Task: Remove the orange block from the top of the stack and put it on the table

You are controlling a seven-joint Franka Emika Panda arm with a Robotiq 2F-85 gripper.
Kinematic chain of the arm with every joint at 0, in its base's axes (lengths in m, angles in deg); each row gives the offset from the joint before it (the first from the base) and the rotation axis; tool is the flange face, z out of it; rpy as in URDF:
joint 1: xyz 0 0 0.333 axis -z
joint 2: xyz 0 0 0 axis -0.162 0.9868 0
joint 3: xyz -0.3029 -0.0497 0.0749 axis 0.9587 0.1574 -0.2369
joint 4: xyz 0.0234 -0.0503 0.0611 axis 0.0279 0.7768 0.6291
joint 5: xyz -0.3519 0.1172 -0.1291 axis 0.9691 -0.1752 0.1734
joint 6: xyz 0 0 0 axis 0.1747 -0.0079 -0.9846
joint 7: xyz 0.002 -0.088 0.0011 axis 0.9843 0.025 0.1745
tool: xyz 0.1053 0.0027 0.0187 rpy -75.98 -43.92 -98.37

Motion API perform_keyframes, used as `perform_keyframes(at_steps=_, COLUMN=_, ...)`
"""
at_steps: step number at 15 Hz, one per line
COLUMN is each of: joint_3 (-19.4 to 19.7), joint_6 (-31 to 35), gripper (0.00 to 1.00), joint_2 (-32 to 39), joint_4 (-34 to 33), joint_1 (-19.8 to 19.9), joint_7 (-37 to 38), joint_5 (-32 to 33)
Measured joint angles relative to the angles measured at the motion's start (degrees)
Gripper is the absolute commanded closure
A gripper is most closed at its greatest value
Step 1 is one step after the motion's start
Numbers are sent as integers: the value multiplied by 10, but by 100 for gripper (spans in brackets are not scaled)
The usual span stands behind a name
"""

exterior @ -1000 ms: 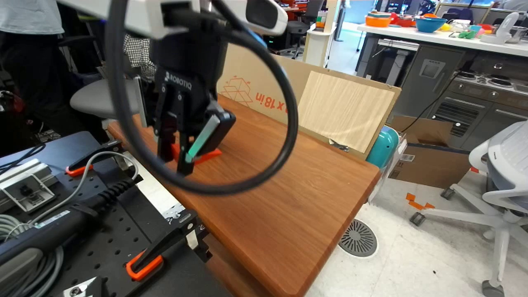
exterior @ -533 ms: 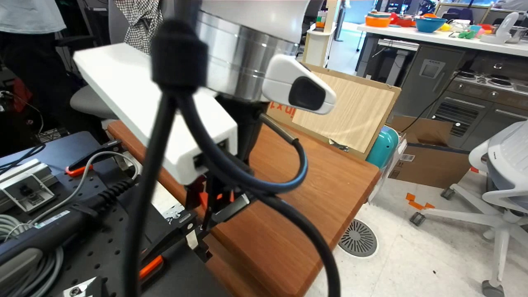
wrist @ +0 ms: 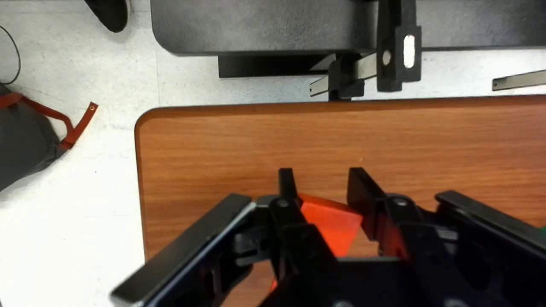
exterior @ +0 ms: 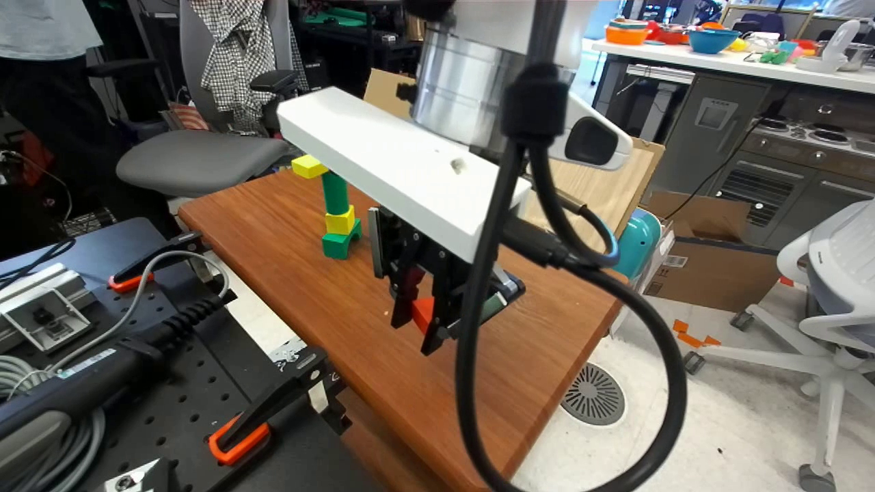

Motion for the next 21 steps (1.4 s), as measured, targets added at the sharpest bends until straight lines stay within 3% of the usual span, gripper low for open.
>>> perform_keyframes(at_steps=8, joint_3=-18, joint_6=-2, gripper=89, joint_2=112, joint_4=-96, joint_1=0, joint_7=13, joint_5=0)
perform_keyframes(at_steps=9, joint_3=-19, joint_6=-14, gripper=39, joint_2=119, joint_4=-107, joint_1=0, joint_7=16, joint_5=2)
perform_keyframes(at_steps=11, joint_3=-21, joint_6=-25, gripper=31, joint_2=126, joint_4=-121, joint_1=0, joint_7=17, joint_5=4)
perform_keyframes(at_steps=15, joint_3=-29, joint_6=-23, gripper=2, joint_2=123, joint_4=-124, joint_1=-1, joint_7=17, joint_5=7)
perform_keyframes(at_steps=18, joint_3=-29, joint_6=-7, gripper=0, joint_2=81, joint_4=-85, joint_1=-10, joint_7=17, joint_5=29)
perform_keyframes(at_steps=21, joint_3=-28, joint_6=19, gripper=0, joint_2=-8, joint_4=-6, joint_1=-24, joint_7=29, joint_5=70)
